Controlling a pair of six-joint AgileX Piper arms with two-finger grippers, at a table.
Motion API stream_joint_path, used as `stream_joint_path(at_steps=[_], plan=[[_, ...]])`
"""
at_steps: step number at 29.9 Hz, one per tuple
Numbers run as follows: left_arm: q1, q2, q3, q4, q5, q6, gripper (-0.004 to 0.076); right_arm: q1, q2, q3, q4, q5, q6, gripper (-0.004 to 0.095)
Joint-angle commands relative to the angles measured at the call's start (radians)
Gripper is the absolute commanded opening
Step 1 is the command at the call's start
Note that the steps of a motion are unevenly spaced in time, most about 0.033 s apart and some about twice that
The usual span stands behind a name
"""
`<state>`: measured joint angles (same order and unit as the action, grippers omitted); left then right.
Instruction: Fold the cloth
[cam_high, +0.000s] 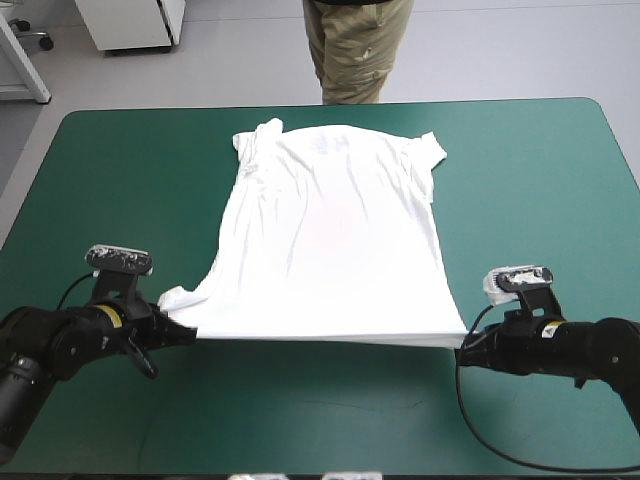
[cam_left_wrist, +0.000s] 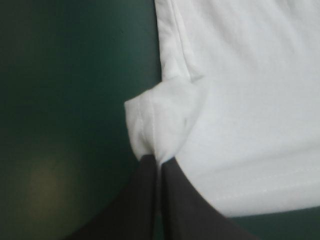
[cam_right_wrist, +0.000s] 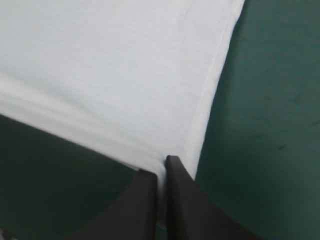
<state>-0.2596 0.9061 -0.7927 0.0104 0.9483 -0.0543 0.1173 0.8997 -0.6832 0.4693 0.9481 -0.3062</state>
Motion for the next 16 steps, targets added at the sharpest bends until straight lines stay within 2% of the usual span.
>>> stream_joint_path(at_steps=[1, 8, 16], plan=[[0.003, -0.094, 0.065, 0.019, 0.011, -0.003, -0.0009, -0.005, -0.060, 0.043, -0.004, 0.010, 0.012, 0.0005], [0.003, -0.160, 0.194, -0.010, 0.023, 0.000, -0.0009, -0.005, -0.081, 0.184, 0.014, -0.026, -0.008, 0.0005], [0.003, -0.148, 0.261, -0.078, -0.008, 0.030, -0.0009, -0.005, -0.070, 0.180, -0.008, -0.028, 0.015, 0.0005]])
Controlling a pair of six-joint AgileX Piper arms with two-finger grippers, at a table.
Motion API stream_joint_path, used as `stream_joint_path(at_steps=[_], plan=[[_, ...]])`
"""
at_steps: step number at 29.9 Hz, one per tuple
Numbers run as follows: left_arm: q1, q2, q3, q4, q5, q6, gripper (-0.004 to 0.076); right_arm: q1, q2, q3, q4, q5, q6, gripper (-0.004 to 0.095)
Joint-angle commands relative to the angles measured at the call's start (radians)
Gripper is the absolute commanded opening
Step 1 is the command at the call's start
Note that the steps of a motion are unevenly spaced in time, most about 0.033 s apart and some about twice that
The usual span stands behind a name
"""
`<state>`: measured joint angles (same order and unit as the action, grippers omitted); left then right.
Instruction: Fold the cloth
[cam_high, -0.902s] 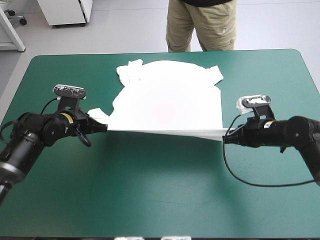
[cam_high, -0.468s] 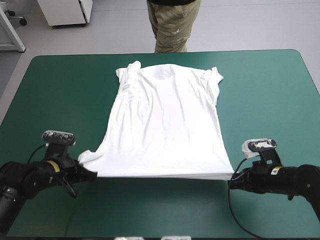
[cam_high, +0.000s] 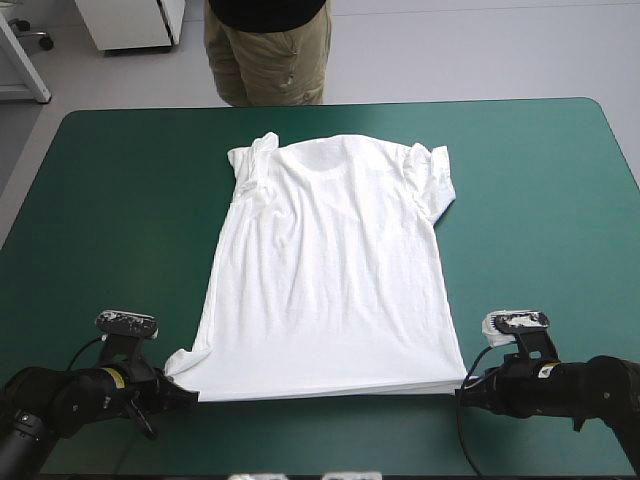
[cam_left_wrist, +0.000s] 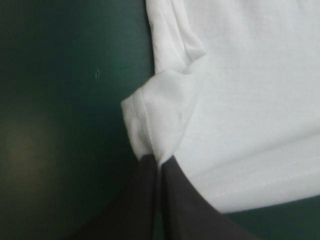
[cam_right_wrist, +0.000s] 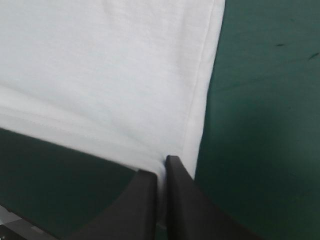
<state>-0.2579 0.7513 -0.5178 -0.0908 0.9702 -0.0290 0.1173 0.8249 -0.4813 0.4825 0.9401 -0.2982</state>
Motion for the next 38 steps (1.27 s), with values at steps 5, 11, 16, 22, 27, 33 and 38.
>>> stream_joint_path(at_steps=[5, 11, 16, 22, 27, 33, 38], plan=[[0.001, 0.017, -0.004, 0.025, -0.025, 0.005, -0.0006, -0.005, 0.034, -0.022, -0.012, -0.015, -0.004, 0.0008], [0.001, 0.017, -0.004, 0.031, -0.025, 0.005, 0.0219, -0.005, 0.042, -0.022, 0.025, -0.039, -0.036, 0.0231], [0.001, 0.017, -0.020, 0.031, -0.058, -0.006, 0.0522, -0.005, 0.042, -0.030, 0.023, -0.053, -0.038, 0.0416], [0.001, 0.030, -0.135, 0.031, -0.146, -0.033, 0.0528, -0.005, 0.042, -0.157, 0.021, -0.056, -0.064, 0.0415], [0.001, 0.154, -0.273, 0.034, -0.185, -0.034, 0.0528, -0.005, 0.042, -0.323, -0.001, -0.041, -0.069, 0.0415], [0.001, 0.416, -0.458, 0.046, -0.287, -0.029, 0.0528, -0.005, 0.055, -0.470, 0.004, -0.179, -0.153, 0.0415], [0.001, 0.677, -0.683, 0.042, -0.271, -0.031, 0.0528, -0.005, 0.093, -0.502, 0.026, -0.272, -0.164, 0.0414]])
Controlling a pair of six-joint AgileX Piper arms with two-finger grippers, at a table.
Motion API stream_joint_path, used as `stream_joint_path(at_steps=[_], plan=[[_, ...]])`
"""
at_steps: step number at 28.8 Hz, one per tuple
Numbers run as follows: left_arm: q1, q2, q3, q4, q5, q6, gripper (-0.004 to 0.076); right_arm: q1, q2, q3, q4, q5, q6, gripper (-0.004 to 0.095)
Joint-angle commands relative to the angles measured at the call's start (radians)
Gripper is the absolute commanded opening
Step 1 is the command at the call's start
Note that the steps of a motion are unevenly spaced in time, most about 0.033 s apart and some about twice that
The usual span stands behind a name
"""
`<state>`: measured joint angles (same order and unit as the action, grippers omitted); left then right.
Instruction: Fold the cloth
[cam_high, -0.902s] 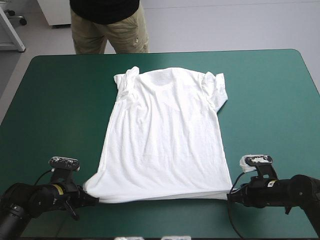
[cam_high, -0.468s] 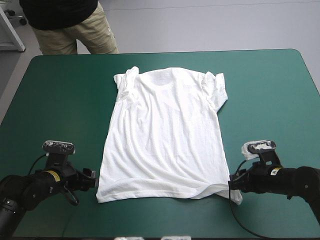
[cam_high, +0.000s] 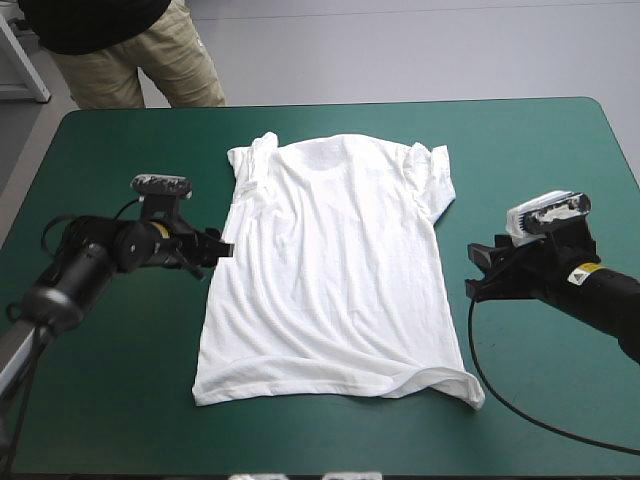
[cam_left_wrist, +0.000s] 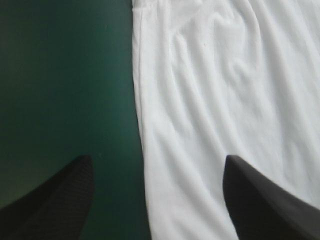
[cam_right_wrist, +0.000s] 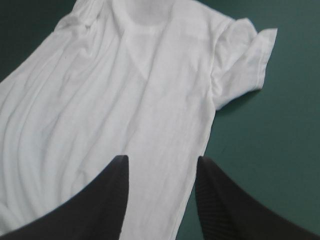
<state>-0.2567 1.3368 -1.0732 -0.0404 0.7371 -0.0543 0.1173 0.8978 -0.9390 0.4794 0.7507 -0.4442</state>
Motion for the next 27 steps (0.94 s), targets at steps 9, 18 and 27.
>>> stream_joint_path(at_steps=[9, 18, 27], plan=[[0.024, 0.476, -0.498, -0.011, 0.129, -0.006, 0.0528, -0.005, 0.157, -0.044, 0.024, 0.009, -0.023, 0.0414], [0.090, 0.532, -0.560, -0.057, 0.140, 0.054, 0.0528, -0.005, 0.162, -0.044, -0.021, -0.030, -0.026, 0.0414], [0.090, 0.613, -0.560, -0.061, 0.114, 0.060, 0.0428, -0.005, 0.181, -0.044, -0.017, -0.033, -0.024, 0.0414]])
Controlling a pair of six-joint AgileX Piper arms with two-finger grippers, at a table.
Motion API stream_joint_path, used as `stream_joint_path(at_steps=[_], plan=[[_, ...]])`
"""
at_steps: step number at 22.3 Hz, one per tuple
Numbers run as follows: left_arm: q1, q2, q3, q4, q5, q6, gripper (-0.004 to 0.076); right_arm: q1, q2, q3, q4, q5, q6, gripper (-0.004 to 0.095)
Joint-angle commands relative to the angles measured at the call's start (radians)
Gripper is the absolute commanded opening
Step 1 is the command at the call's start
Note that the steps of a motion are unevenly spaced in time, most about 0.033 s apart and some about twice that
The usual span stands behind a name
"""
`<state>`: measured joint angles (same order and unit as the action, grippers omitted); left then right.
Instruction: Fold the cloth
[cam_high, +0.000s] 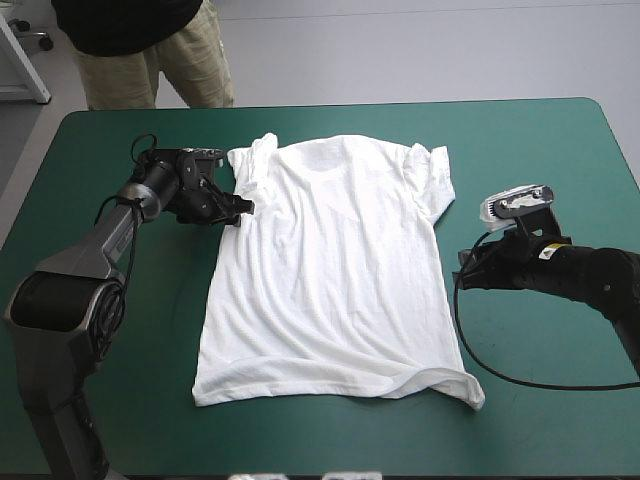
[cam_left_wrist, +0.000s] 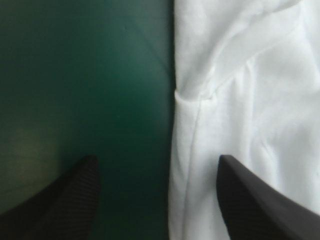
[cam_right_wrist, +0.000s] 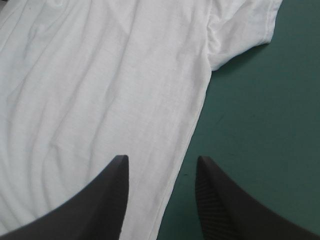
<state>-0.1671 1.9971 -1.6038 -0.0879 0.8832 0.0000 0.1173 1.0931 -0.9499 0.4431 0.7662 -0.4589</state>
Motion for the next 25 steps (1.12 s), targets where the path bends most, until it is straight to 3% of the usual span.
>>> stream_joint_path(at_steps=[1, 7, 12, 15, 18, 20, 25], plan=[[-0.004, -0.045, -0.029, -0.017, -0.032, 0.005, 0.0402, -0.005, -0.014, -0.033, 0.019, -0.049, -0.009, 0.0414], [-0.020, -0.020, -0.029, -0.017, -0.032, 0.031, 0.0221, -0.005, -0.014, -0.033, 0.013, -0.057, -0.009, 0.0414], [-0.020, 0.022, -0.029, -0.025, 0.001, 0.047, 0.0197, -0.005, -0.006, -0.033, 0.013, -0.061, -0.009, 0.0414], [-0.020, 0.024, -0.029, -0.024, 0.008, 0.067, -0.0008, -0.005, 0.049, -0.046, 0.013, -0.061, -0.002, 0.0415], [-0.020, 0.024, -0.029, -0.025, 0.011, 0.076, -0.0007, -0.005, 0.150, -0.112, 0.013, -0.064, 0.004, 0.0415], [-0.020, 0.024, -0.029, -0.025, 0.021, 0.076, -0.0007, 0.019, 0.270, -0.199, -0.043, -0.052, 0.052, 0.0415], [-0.020, 0.024, -0.029, -0.025, 0.035, 0.081, -0.0007, 0.135, 0.519, -0.352, -0.361, -0.003, 0.287, 0.0465]])
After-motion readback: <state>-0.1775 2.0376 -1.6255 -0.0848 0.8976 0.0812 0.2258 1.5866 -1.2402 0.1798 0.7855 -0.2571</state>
